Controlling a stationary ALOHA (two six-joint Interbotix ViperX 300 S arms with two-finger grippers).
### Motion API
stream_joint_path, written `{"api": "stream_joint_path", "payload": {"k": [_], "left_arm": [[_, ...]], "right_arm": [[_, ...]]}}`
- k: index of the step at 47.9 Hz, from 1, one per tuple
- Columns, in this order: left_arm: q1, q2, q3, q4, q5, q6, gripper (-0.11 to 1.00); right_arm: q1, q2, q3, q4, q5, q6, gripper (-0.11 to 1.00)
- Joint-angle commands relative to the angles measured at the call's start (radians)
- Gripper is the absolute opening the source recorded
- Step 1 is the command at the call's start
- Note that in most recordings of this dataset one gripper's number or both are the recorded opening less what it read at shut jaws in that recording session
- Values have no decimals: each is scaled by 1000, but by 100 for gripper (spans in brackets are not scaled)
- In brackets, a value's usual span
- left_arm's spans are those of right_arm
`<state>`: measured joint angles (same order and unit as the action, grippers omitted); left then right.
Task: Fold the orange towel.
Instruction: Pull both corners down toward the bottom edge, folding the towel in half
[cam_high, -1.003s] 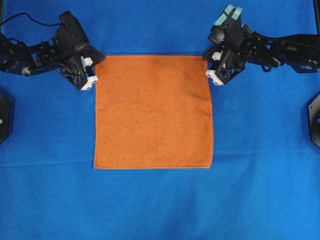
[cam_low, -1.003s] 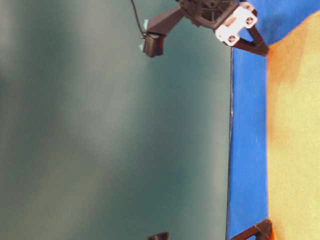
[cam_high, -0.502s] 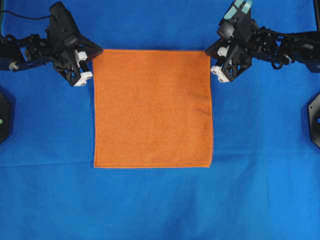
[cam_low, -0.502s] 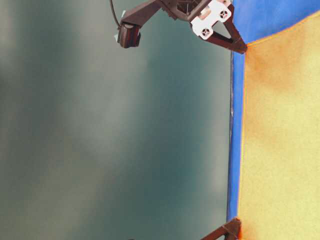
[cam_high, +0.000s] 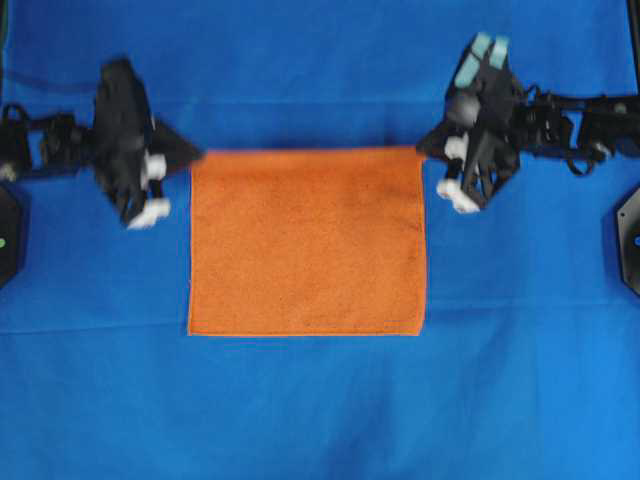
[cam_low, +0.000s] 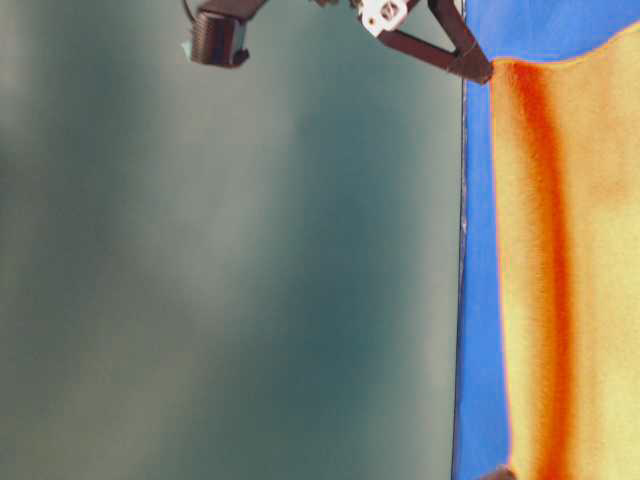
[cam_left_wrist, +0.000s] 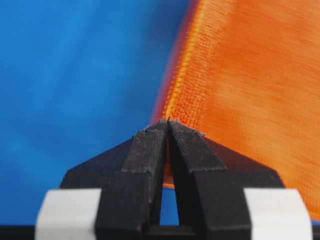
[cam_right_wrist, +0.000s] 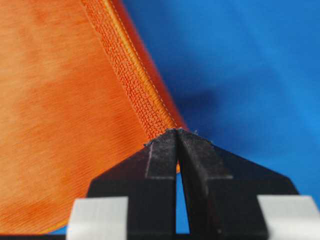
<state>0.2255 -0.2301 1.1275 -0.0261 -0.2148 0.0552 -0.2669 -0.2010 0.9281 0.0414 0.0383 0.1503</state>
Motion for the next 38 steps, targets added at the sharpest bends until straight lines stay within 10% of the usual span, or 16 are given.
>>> {"api": "stream_joint_path", "payload": {"k": [1,25,38], "left_arm": [[-75,-37,-3,-2,14,-15,1],[-423,6,-46,-3,67,-298,1],[-502,58,-89,-3,94,-336,1]], "right_arm": [[54,-28,3,3,9,25,1],[373,-2,-3,3,40,224,1],[443,29,-17,2,40,270,1]]}}
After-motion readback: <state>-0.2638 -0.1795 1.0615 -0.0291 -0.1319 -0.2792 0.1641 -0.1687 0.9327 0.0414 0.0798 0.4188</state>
